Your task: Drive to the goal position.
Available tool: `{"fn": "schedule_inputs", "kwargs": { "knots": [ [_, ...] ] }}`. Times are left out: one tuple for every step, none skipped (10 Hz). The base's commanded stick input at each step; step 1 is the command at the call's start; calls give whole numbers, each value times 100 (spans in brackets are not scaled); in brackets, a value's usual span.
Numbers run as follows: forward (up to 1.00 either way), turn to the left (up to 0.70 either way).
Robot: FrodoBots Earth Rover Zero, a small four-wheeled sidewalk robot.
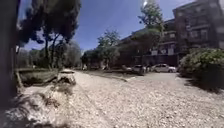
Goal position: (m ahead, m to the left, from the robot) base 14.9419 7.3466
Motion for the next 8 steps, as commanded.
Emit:
{"fn": "schedule_inputs", "kwargs": {
  "knots": [
    [85,0],
    [85,0],
    [85,0],
    [85,0],
    [85,7],
    [85,17],
    [85,34],
    [85,22]
  ]
}}
